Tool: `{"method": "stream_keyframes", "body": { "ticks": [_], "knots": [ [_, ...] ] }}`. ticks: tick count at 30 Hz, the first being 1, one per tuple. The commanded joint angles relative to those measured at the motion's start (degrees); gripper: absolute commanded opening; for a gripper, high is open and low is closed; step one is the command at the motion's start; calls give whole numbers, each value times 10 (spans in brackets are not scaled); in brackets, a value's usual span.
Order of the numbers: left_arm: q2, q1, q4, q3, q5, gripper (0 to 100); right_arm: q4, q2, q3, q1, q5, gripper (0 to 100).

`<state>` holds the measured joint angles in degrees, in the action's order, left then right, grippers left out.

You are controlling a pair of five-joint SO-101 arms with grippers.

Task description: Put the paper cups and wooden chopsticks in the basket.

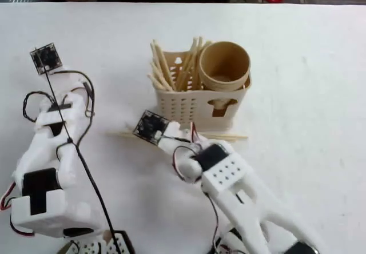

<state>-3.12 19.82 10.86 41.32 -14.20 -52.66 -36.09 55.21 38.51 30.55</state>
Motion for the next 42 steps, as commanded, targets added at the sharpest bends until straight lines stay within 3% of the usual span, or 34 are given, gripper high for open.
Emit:
{"method": "stream_keyframes", "body": {
  "ticks": [1, 10, 21, 31, 38, 42],
  "knots": [
    [3, -8, -14, -33, 6, 50, -29, -108, -4, -4, 3, 17],
    [2, -15, -31, -26, 40, 50, -16, -399, -17, -4, 3, 17],
    [-41, -15, -35, -55, 41, 50, 298, -458, -17, -6, 4, 18],
    [-57, -13, -34, -63, 41, 50, 423, -255, -84, -7, 3, 18],
    [-58, -13, -34, -62, 41, 50, 434, -88, -215, -7, 1, 18],
    [-58, -13, -34, -62, 41, 50, 438, -42, -218, -9, -89, 18]
  ]
}}
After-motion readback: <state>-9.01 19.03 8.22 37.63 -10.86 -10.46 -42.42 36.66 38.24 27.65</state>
